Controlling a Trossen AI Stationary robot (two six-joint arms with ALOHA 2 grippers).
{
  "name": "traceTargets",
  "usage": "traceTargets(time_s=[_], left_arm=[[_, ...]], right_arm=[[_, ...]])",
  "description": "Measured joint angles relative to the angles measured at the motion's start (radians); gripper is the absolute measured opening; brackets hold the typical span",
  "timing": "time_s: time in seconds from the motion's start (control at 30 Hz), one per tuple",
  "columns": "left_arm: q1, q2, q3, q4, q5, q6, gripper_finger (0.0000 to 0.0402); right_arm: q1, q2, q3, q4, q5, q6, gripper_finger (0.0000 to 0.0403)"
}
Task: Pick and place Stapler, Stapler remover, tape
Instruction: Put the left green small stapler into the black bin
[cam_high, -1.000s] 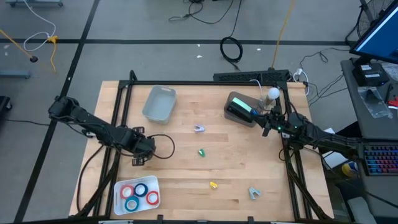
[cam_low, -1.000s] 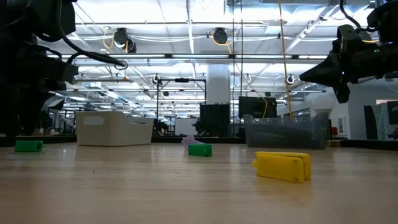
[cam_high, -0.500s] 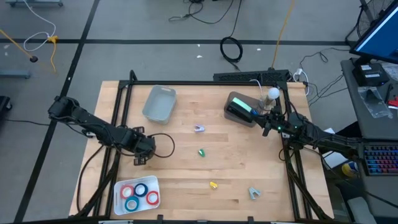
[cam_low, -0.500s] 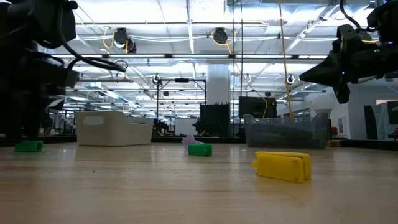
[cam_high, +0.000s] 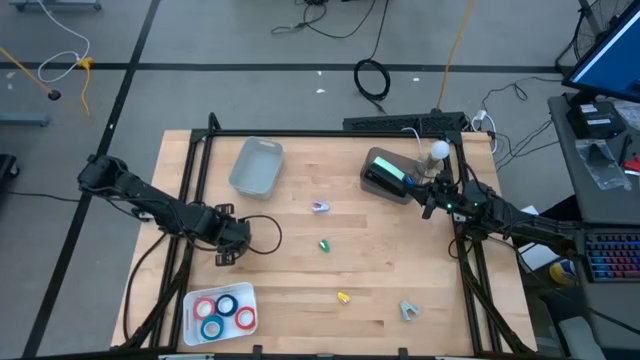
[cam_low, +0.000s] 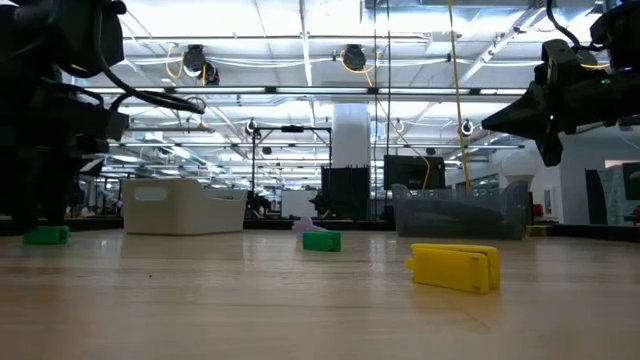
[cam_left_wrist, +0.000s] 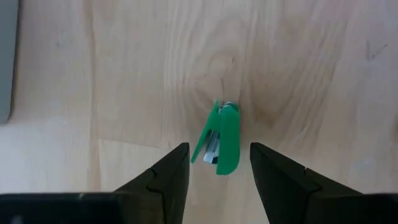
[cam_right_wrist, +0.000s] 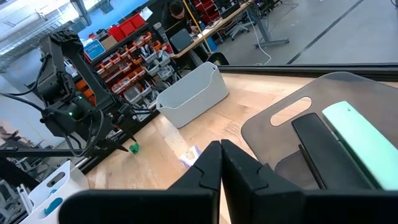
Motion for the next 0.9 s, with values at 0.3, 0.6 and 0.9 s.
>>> traceTargets(time_s=[0.3,0.6,0.9], left_arm=[[0.000,0.000,-0.059,0.041,0.053,-0.083,0.0175],[0.000,-0.001,-0.064,0.080,0.057,-0.119,0.0175],[0.000,-0.001,-0.062,0.081,0.051,-0.164,0.0175]], right_arm=[[0.000,0.000,0.000,0.000,-0.002,0.000,0.0001],[0.000,0.000,0.000,0.000,-0.002,0.000,0.0001],[0.000,0.000,0.000,0.000,-0.002,0.000,0.0001]])
